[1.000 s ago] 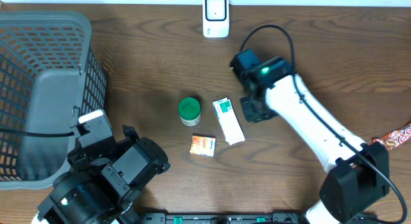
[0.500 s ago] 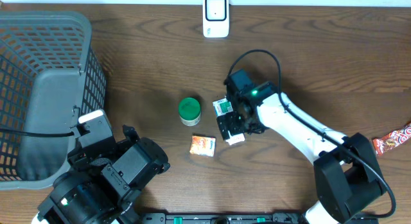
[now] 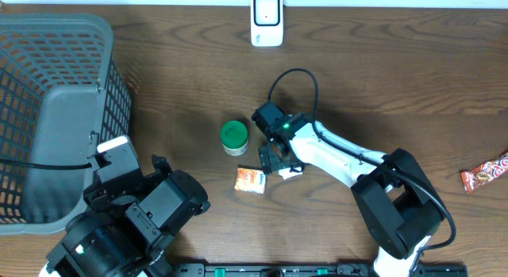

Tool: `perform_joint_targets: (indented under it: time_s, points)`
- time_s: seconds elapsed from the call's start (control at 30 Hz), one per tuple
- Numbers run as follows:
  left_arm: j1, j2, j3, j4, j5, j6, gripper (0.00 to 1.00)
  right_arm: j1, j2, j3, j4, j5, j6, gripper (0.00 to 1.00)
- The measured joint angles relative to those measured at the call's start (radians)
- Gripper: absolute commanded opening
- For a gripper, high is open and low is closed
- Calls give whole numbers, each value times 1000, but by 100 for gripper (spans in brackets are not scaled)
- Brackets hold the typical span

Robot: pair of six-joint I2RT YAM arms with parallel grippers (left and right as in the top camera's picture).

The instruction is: Scan the item barcode

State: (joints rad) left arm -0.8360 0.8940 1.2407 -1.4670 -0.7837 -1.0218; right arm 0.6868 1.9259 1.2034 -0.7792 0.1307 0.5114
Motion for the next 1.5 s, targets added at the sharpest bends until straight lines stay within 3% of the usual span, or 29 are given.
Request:
perform_joint_targets:
  time_s: [0.13,0.27,0.33,0.67,0.87,1.13,1.27,1.37,1.5]
  points:
    - [0,0,0,-2,-1,0,85,1,9,5,26,0,9,95]
    - [0,0,0,-1,-1,0,85,7,24,19,49,-6,22,63]
    - [0,0,0,-1,0,0,85,11,29,23,54,-8,29,54]
    - [0,0,0,-1,0,0,85,-8,40,48,15,-57,24,33]
    - [0,0,0,-1,0,0,85,-63,76,134,-145,-229,-55,36]
    - [0,0,0,-1,0,0,85,-198,80,190,-302,-697,-301,36]
    - [0,0,0,-1,-1,0,85,-287,80,190,-383,-890,-404,42]
    - [0,0,0,-1,0,0,85,-360,80,189,-402,-1001,-470,53]
    - [0,0,0,-1,0,0,85,-431,82,190,-402,-1115,-539,54]
